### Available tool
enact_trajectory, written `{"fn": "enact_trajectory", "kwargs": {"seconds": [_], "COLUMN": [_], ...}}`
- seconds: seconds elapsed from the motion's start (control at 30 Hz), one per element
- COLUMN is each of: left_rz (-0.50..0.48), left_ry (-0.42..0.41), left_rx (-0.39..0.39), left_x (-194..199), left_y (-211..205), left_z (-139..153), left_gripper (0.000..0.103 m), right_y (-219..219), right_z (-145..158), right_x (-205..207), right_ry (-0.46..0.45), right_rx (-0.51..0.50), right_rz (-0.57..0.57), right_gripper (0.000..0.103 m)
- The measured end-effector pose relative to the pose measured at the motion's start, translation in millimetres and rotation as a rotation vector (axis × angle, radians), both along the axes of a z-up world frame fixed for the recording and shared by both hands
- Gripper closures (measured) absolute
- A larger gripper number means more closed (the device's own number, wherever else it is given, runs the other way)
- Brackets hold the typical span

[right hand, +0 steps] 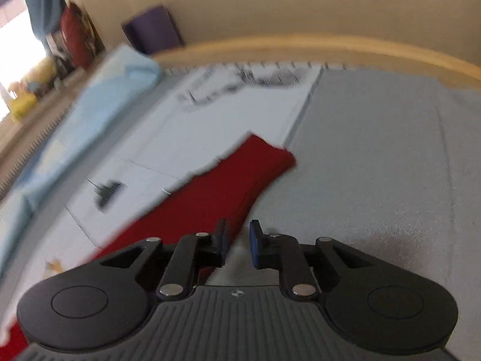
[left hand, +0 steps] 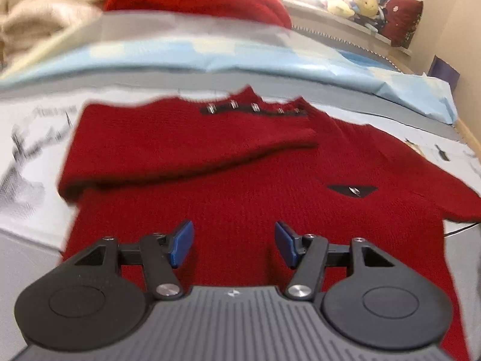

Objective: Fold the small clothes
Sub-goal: 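Grasp the sleeve with the right gripper and pull it straight outward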

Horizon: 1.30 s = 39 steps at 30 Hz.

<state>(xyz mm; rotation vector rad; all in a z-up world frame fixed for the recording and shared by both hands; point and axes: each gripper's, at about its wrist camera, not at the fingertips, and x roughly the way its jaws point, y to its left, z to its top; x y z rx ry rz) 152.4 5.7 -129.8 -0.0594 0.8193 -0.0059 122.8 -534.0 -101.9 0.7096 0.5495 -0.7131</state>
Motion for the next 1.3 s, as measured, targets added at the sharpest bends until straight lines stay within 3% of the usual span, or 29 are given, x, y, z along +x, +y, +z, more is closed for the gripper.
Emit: {"fn": "enact_trajectory", "kwargs": {"seconds": [0.07,0.17,0.23,0.33,0.47,0.53,0.57,0.6,0.67,0.77,0.87,0.9,0.93,1.03,1.07,1.1,1.23,1.3], "left_rz": [-0.012,-0.040,-0.066,-0.105,-0.127,-0.157,-0.160,-0.132,0.002,0.389,0.819,0.918,0.955,0.861,0.774,0.692,0.435,0.289], "left_ry": [-0.027,-0.091,-0.105,-0.120,-0.060,-0.016,-0.011,-0.025,-0.100,-0.181,-0.079,-0.038,-0.040,-0.078,-0.064,-0.039,0.173,0.224], "left_rx": [0.061,0.119,0.152,0.189,0.246,0.292,0.302,0.286,0.229,0.254,0.281,0.268,0.230,0.078,0.003,-0.062,-0.339,-0.363], "left_x": [1,5,20,54,104,122,126,128,120,96,59,41,24,-18,-25,-27,-15,-3], "left_y": [-1,-3,-9,-22,-41,-44,-39,-25,19,127,241,265,275,261,248,238,197,175], "left_z": [2,8,6,-6,-34,-47,-48,-39,-8,39,57,62,67,70,62,54,0,-14], "left_gripper": [0.038,0.035,0.031,0.030,0.031,0.061,0.091,0.091,0.092,0.089,0.084,0.084,0.084,0.057,0.045,0.041,0.041,0.041], "right_y": [33,94,134,174,193,190,186,185,177,161,161,160,161,169,173,175,184,184], "right_z": [21,47,52,44,21,15,13,14,17,22,26,25,24,21,20,17,-6,-19], "right_x": [4,9,13,24,35,35,36,36,35,32,32,31,32,34,36,37,40,39], "right_ry": [-0.070,-0.163,-0.177,-0.129,0.049,0.092,0.099,0.100,0.097,0.076,0.069,0.073,0.078,0.103,0.114,0.123,0.194,0.217], "right_rx": [0.010,0.061,0.112,0.208,0.252,0.254,0.252,0.245,0.224,0.208,0.210,0.208,0.203,0.183,0.180,0.181,0.149,0.127], "right_rz": [0.107,0.362,0.530,0.705,0.760,0.741,0.736,0.728,0.706,0.691,0.687,0.689,0.690,0.697,0.697,0.697,0.716,0.715], "right_gripper": [0.085,0.076,0.072,0.071,0.070,0.068,0.068,0.068,0.068,0.068,0.067,0.065,0.062,0.059,0.059,0.059,0.059,0.058]}}
